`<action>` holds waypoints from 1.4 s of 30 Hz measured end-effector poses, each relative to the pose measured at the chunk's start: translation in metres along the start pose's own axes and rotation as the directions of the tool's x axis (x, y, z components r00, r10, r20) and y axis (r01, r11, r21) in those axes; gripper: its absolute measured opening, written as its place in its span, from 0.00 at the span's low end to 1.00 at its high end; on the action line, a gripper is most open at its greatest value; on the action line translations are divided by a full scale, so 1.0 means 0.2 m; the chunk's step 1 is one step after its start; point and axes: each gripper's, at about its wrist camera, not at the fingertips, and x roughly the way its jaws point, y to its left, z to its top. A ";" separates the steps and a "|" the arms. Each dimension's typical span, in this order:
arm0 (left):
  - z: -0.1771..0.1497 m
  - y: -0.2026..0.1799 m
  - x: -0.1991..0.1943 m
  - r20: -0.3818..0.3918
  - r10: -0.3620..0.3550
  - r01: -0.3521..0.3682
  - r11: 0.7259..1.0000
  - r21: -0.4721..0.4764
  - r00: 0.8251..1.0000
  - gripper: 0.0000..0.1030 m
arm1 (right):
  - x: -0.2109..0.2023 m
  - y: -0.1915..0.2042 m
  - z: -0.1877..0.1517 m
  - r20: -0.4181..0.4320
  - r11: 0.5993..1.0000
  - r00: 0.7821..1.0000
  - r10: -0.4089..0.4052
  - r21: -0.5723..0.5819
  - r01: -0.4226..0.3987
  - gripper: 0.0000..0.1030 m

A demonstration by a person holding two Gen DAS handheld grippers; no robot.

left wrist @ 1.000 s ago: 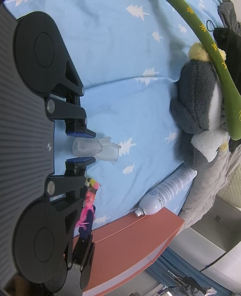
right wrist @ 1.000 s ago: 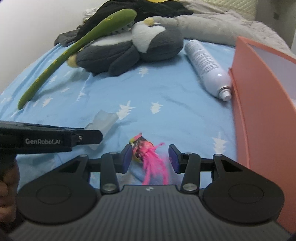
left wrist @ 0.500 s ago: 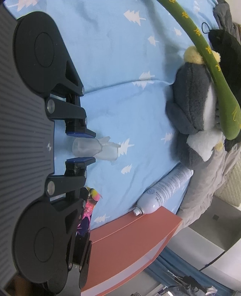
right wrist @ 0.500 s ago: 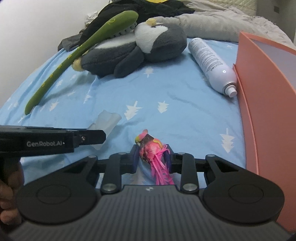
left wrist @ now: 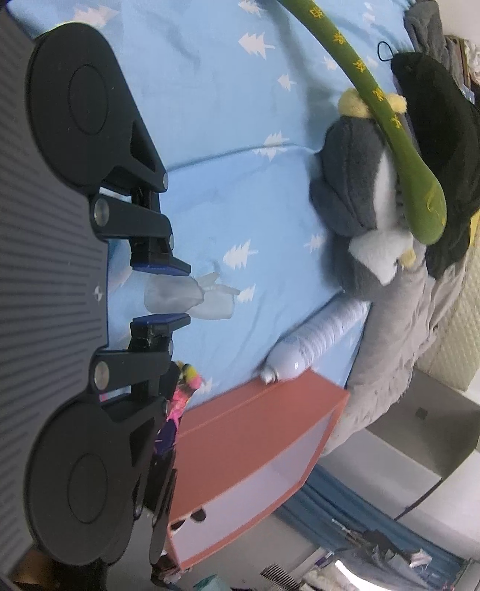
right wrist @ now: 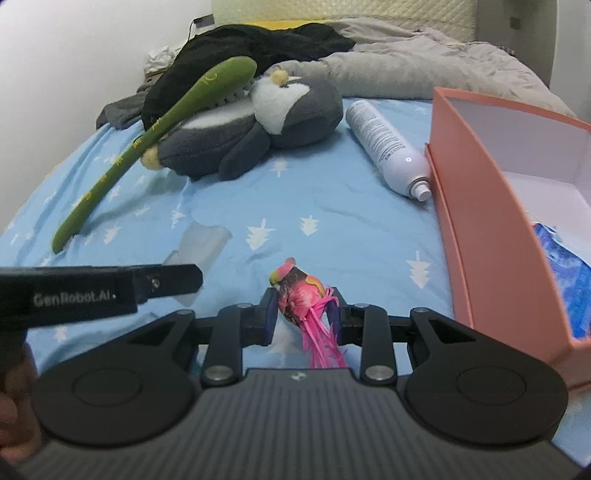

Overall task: Organize soft objects
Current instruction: 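Carry the cup in the left tool while the right tool carries the feather toy over the box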

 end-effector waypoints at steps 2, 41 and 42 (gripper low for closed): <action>-0.01 -0.03 -0.05 -0.003 -0.004 0.004 1.000 0.007 1.000 0.24 | -0.07 0.01 0.00 0.016 1.000 1.000 -0.008 0.005 0.008 0.31; 0.21 -0.80 -0.55 -0.037 -0.251 0.252 0.940 0.231 0.967 0.25 | -1.06 -0.23 0.10 0.241 0.956 0.939 -0.244 0.224 0.191 0.31; 0.21 -0.82 -0.55 -0.044 -0.255 0.258 0.936 0.240 0.966 0.25 | -1.07 -0.25 0.08 0.240 0.953 0.937 -0.254 0.228 0.200 0.31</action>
